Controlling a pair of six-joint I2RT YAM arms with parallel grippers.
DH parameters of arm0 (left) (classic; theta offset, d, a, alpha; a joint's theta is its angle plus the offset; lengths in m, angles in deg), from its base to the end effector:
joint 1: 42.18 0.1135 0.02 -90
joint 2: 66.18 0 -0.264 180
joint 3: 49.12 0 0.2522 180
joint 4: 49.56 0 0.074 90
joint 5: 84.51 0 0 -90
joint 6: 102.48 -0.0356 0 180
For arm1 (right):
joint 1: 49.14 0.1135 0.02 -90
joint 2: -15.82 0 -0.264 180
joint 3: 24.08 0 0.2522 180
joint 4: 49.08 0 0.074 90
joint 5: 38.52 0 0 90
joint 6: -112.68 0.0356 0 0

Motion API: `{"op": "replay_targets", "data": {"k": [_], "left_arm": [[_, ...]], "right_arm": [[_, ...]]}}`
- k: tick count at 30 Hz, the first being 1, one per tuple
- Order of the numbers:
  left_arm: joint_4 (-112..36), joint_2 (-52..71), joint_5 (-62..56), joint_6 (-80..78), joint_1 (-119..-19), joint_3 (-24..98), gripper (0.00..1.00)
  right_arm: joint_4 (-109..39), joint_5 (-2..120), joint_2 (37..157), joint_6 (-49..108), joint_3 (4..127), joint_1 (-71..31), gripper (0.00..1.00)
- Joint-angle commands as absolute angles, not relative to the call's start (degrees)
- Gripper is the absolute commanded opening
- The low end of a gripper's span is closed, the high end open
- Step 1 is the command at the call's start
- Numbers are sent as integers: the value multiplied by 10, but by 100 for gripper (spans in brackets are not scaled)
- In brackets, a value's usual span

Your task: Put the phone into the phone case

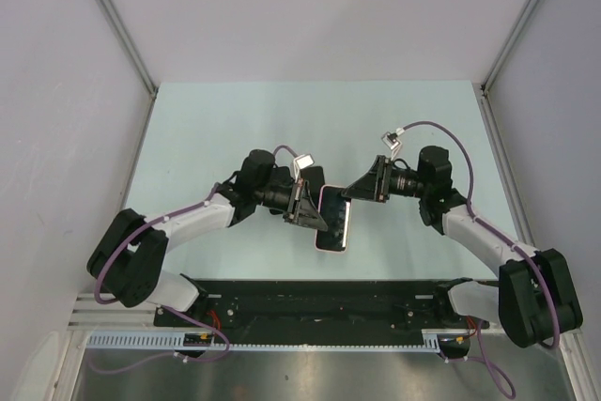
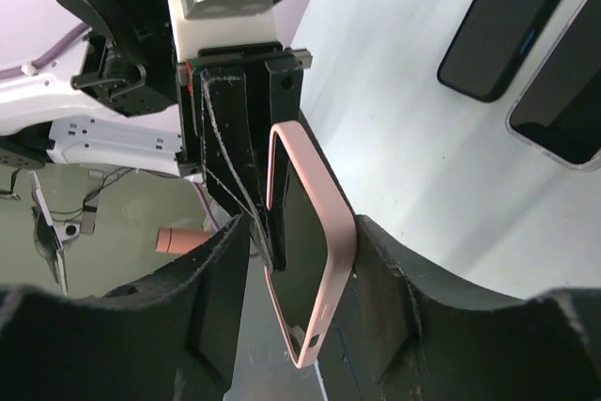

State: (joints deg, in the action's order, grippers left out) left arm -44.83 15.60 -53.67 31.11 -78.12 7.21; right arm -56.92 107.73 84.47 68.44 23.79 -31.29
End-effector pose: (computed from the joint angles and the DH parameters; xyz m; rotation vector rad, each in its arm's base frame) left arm 0.2166 -0.1948 0.2200 0.5913 2.3270 -1.8356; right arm 0.2299 0.1051 0.2489 -0.3192 1.9926 1.6227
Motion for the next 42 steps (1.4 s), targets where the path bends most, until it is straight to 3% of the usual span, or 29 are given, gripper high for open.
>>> {"op": "replay_targets", "data": {"k": [1, 4, 6, 7, 8, 9, 11, 12, 13, 16, 18, 21, 22, 27, 42], "left_arm": [[-504, 147, -554, 348, -784, 89, 0], [-514, 141, -551, 361, -785, 101, 0], [-512, 139, -543, 363, -784, 109, 0], [-512, 138, -537, 364, -784, 110, 0], [-519, 140, -535, 373, -784, 110, 0], [-527, 142, -535, 380, -784, 109, 0], [-554, 146, -538, 401, -784, 105, 0], [-559, 147, -538, 405, -784, 105, 0], [-566, 149, -538, 409, -784, 105, 0], [-579, 151, -531, 418, -784, 101, 0], [-578, 155, -520, 417, -784, 102, 0], [-563, 170, -502, 403, -783, 113, 0], [-560, 175, -496, 401, -784, 121, 0], [-542, 242, -433, 399, -785, 156, 0], [-504, 503, -324, 395, -786, 339, 0]], "right_arm": [[-553, 1094, 838, 677, 255, -295, 53], [-513, 1089, 825, 658, 254, -289, 52], [-485, 1074, 808, 630, 254, -290, 44], [-460, 1052, 802, 626, 254, -289, 38], [-453, 1046, 799, 623, 254, -288, 21], [-453, 1046, 795, 624, 254, -289, 13], [-470, 1055, 790, 642, 254, -288, 4], [-477, 1055, 787, 649, 254, -288, 5], [-490, 1056, 785, 664, 254, -289, 8], [-501, 1048, 783, 693, 254, -300, 49], [-474, 1031, 774, 696, 253, -319, 57], [-384, 968, 752, 657, 253, -350, 82], [-358, 947, 731, 640, 253, -356, 99], [-230, 849, 674, 594, 254, -383, 100], [-162, 808, 560, 589, 255, -387, 100]]}}
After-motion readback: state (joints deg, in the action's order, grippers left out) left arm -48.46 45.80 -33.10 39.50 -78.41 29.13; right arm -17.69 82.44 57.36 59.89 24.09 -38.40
